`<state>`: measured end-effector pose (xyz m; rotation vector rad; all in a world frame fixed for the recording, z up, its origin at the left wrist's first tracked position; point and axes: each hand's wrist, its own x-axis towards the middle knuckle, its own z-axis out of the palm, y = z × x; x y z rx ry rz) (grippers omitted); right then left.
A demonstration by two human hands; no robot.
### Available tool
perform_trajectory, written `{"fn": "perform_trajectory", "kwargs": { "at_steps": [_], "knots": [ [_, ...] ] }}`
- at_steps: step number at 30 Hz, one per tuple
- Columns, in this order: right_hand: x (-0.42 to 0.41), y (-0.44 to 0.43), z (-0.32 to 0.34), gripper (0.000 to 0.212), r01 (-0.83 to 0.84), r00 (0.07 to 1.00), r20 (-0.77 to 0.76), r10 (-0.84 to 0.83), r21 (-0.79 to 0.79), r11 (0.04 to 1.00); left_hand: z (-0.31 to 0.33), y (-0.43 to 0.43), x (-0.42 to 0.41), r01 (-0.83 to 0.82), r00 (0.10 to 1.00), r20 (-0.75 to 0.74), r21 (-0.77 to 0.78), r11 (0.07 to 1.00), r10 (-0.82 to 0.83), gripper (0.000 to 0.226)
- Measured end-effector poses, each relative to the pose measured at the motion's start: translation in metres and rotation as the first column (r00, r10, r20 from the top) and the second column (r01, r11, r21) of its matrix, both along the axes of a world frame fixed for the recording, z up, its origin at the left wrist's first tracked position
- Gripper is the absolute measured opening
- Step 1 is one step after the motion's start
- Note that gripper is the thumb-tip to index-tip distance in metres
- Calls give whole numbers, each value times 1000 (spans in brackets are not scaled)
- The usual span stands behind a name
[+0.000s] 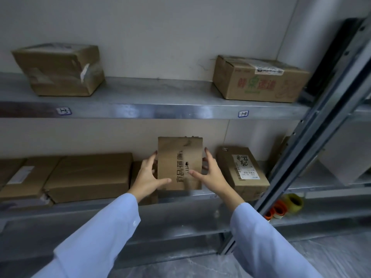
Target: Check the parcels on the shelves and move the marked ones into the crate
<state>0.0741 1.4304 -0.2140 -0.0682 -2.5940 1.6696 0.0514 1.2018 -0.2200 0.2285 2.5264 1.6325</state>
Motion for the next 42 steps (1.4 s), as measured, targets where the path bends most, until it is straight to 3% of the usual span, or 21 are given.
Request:
{"fn": "perform_trajectory", "kwargs": {
  "at_steps": [8,14,18,22,24,27,30,34,37,42],
  "knots": [
    [14,2,15,87,-9,999,-39,8,-22,1000,18,-1,10,30,999,5,124,992,-31,93],
    [21,7,19,89,-34,999,-7,34,-110,993,19,-9,13,48,998,24,234,971,-55,76],
    [23,3,23,94,-40,999,1,41,-122,992,21,-14,14,61,996,44,282,957,-77,100],
    [25,-2,23,112,-62,998,13,63,-92,994,21,-18,14,61,995,61,275,959,-81,122],
    [25,-4,22,97,-53,998,11,54,-90,995,19,-20,14,58,996,57,259,964,-75,126],
    [26,-5,22,86,-57,998,12,59,-86,995,17,-19,17,58,998,25,209,976,-65,106],
    [28,-3,22,91,-59,998,1,59,-97,994,13,-18,20,52,998,12,282,958,-57,87],
    [32,-2,22,81,-62,998,0,63,-98,993,10,-18,23,46,999,-23,318,947,-41,69],
    [34,-3,22,81,-56,998,-15,55,-108,993,8,-19,22,33,999,-41,303,952,-21,69],
    [38,-5,23,105,-64,998,-24,62,-84,994,13,-15,27,24,994,-111,275,961,7,89]
  ]
}}
